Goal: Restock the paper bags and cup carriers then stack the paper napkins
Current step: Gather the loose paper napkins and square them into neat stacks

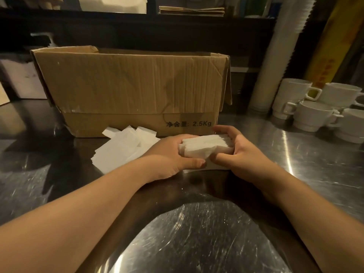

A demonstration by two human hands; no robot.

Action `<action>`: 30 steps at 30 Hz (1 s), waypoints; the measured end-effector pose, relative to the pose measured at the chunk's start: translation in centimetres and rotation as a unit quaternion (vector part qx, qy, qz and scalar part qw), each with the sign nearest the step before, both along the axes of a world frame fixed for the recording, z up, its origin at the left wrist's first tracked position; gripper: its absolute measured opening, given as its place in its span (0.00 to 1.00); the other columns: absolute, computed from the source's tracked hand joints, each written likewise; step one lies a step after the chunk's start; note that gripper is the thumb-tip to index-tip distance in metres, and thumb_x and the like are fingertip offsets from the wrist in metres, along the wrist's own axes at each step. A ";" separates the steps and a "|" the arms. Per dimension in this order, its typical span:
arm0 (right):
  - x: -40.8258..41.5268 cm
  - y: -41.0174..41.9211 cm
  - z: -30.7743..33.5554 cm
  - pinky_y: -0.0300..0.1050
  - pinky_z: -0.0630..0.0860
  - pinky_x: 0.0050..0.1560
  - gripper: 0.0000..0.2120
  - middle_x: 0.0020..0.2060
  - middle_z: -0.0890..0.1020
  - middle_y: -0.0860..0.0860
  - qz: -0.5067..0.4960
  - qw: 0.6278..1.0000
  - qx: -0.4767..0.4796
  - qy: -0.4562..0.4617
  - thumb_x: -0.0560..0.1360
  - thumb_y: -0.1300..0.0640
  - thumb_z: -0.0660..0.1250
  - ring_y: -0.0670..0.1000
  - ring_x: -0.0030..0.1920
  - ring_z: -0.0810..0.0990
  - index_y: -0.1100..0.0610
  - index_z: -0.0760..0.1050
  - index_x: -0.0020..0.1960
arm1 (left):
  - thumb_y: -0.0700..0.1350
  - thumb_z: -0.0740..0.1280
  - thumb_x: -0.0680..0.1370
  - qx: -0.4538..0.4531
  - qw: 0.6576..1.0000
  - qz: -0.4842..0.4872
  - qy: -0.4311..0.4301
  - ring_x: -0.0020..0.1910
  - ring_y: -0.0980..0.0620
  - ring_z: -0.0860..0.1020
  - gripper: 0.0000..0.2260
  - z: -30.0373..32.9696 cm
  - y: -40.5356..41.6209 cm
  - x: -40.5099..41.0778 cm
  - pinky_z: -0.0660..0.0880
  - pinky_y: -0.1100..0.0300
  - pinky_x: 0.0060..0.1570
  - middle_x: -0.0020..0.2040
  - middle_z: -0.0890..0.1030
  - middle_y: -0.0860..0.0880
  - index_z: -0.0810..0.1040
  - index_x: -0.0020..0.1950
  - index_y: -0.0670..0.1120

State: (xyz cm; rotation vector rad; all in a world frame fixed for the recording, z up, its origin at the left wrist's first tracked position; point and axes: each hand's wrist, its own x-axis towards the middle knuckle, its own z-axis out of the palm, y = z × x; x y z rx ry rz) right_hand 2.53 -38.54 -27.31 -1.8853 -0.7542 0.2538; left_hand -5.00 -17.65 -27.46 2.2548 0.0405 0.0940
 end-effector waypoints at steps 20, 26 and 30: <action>-0.9 0.8 -1.4 0.65 0.70 0.58 0.26 0.57 0.75 0.51 -0.043 0.888 -0.065 -0.453 0.71 0.60 0.79 0.58 0.59 0.71 0.44 0.76 0.64 | 0.45 0.72 0.70 -0.148 0.987 -0.048 0.024 0.63 0.44 0.81 0.20 0.1 2.5 -0.1 0.70 0.39 0.72 0.57 0.87 0.50 0.84 0.62 0.54; -0.7 0.9 -1.4 0.61 0.69 0.58 0.23 0.58 0.76 0.51 -0.041 0.888 -0.063 -0.453 0.70 0.61 0.80 0.58 0.60 0.71 0.45 0.79 0.61 | 0.41 0.69 0.75 -0.176 0.984 -0.035 0.014 0.64 0.45 0.81 0.19 -0.1 2.9 0.0 0.69 0.40 0.74 0.59 0.86 0.49 0.84 0.65 0.52; -0.7 0.8 -1.2 0.59 0.68 0.56 0.20 0.59 0.76 0.53 -0.054 0.884 -0.070 -0.459 0.69 0.59 0.81 0.59 0.61 0.70 0.47 0.82 0.57 | 0.36 0.69 0.81 -0.158 0.987 -0.022 -0.002 0.62 0.50 0.82 0.16 -0.1 2.5 -0.3 0.70 0.44 0.74 0.57 0.87 0.53 0.84 0.61 0.56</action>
